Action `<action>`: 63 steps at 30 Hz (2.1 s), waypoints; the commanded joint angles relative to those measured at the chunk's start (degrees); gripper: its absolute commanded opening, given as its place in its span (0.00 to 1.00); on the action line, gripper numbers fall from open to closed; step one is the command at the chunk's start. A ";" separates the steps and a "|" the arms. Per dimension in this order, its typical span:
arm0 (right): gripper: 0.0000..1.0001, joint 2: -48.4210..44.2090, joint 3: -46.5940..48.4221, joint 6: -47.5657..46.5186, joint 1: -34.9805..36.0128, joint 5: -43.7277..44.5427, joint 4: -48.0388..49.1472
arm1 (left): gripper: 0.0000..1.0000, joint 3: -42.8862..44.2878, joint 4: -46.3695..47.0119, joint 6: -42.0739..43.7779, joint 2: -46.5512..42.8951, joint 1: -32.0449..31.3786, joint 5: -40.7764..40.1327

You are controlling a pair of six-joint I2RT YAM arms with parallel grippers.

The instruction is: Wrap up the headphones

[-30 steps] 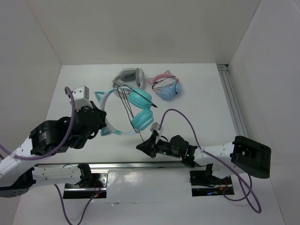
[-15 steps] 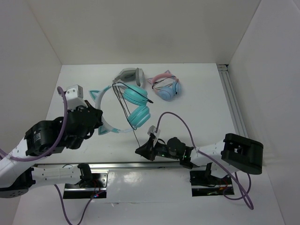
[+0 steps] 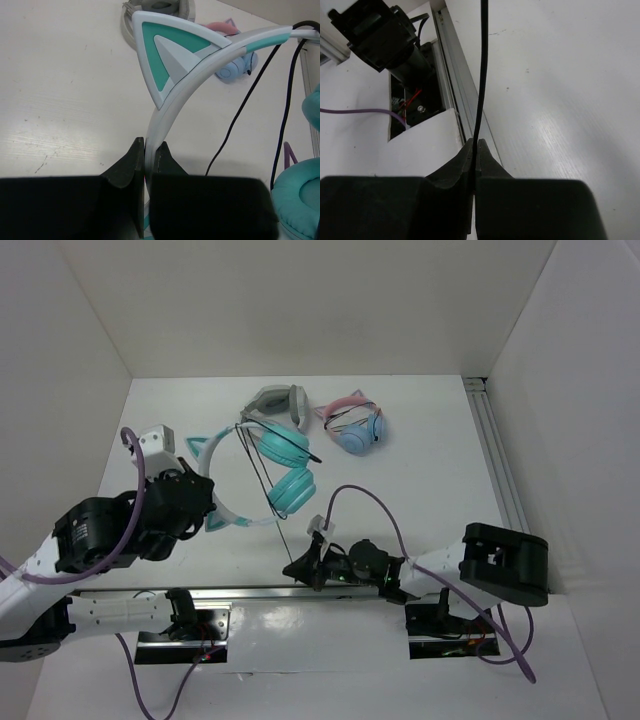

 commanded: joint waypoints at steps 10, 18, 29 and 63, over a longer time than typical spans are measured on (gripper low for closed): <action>0.00 -9.76 11.79 -3.86 23.53 30.20 -23.64 | 0.00 -5.11 -0.16 -8.95 0.57 8.41 -6.55; 0.00 -8.37 30.95 -7.12 36.02 51.12 -48.86 | 0.00 -14.34 18.48 15.30 1.10 19.05 8.37; 0.00 1.21 51.09 -7.39 41.64 67.30 -83.92 | 0.00 -20.23 21.93 35.35 -0.75 19.05 25.52; 0.07 -3.34 61.04 -15.02 29.35 75.41 -95.83 | 0.00 -22.96 16.30 35.10 0.13 8.51 32.92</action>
